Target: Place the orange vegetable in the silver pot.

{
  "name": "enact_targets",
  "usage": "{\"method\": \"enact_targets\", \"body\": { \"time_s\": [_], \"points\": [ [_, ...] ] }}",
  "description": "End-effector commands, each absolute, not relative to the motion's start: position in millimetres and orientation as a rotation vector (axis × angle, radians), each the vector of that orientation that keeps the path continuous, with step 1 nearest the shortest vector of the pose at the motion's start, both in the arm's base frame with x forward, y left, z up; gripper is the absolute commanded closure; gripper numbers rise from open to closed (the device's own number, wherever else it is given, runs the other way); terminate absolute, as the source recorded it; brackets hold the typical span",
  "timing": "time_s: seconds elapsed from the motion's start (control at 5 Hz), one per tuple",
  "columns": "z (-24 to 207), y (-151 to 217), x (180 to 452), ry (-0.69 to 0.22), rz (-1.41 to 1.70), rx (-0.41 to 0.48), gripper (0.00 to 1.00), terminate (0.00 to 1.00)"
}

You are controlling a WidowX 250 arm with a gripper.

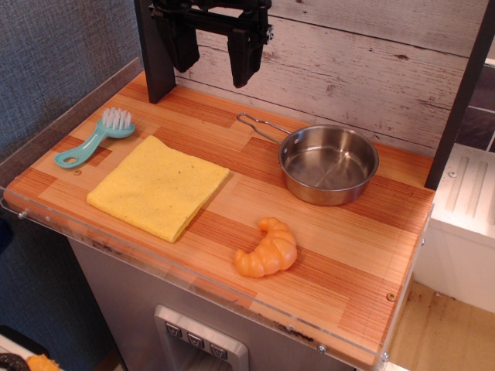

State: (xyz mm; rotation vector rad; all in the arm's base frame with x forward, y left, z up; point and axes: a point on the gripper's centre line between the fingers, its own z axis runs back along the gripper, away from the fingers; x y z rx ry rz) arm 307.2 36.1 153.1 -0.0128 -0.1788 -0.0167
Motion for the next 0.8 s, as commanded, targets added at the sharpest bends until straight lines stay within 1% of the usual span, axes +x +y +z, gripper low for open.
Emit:
{"method": "enact_targets", "body": {
  "time_s": [0.0, 0.2, 0.4, 0.6],
  "points": [
    [153.1, 36.1, 307.2, -0.179, -0.017, -0.013, 0.00, 0.00],
    [144.5, 26.0, 302.2, -0.167, -0.022, -0.036, 0.00, 0.00],
    [130.3, 8.4, 292.9, -0.151, -0.042, -0.039, 0.00, 0.00],
    [101.5, -17.2, 275.9, -0.120, -0.079, -0.033, 0.00, 0.00]
  ]
}}
